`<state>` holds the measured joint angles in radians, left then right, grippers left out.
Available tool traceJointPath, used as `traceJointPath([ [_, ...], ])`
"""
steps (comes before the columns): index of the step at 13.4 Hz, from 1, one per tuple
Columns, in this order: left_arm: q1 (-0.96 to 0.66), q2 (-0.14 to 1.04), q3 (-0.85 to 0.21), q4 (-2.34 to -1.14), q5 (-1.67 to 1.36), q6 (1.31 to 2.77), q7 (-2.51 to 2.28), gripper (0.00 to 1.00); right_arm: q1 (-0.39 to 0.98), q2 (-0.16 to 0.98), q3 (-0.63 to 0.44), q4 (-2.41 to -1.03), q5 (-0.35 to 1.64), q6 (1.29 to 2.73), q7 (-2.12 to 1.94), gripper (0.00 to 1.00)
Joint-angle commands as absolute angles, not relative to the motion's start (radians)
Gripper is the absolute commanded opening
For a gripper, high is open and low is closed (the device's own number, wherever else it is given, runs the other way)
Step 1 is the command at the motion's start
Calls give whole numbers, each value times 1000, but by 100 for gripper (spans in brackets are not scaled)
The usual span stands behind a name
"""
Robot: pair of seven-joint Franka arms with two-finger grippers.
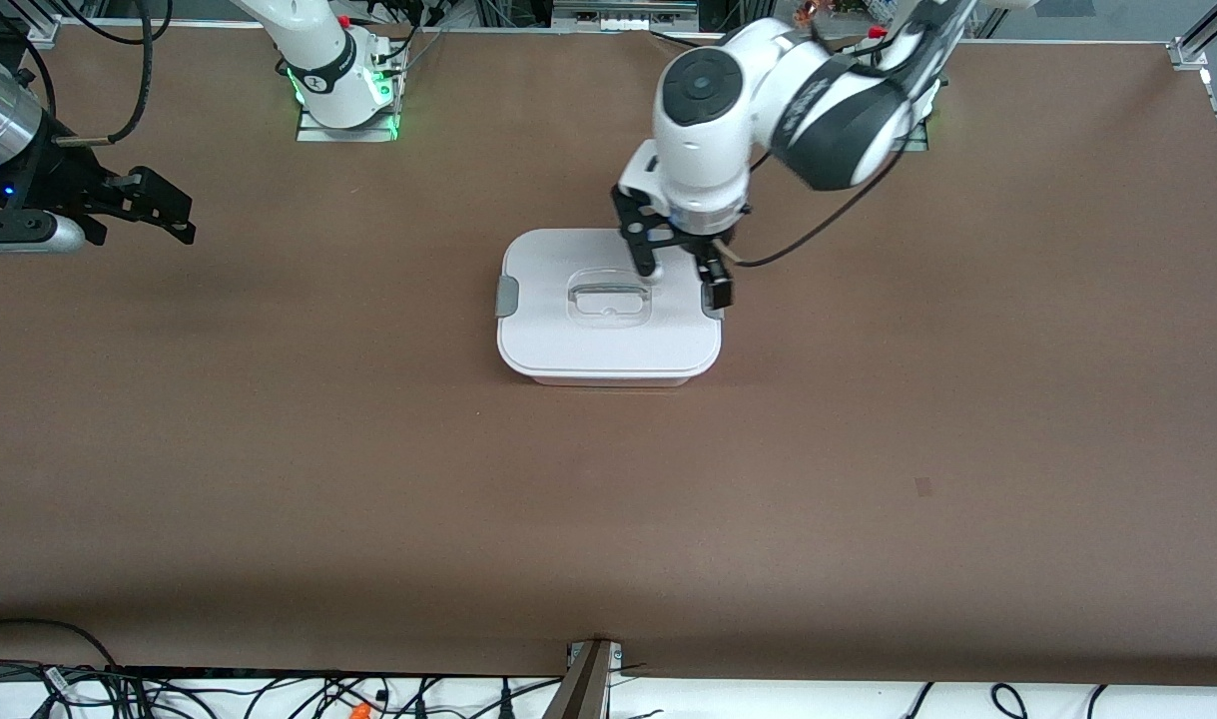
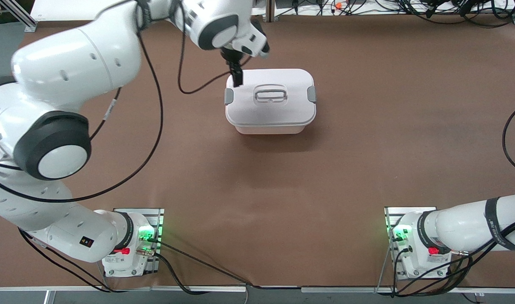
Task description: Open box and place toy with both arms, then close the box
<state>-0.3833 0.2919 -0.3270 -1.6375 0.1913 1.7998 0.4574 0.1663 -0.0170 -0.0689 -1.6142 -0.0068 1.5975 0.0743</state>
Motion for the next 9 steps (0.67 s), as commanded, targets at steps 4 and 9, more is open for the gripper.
traceJointPath([
  [4,-134,201,-328,-1547,118,1600,427,100,155,-8,-60,-1594,-8,1580,84,100],
  [9,-34,195,-324,-1393,97,1401,383,100,153,-8,-61,-1595,-8,1580,84,100],
])
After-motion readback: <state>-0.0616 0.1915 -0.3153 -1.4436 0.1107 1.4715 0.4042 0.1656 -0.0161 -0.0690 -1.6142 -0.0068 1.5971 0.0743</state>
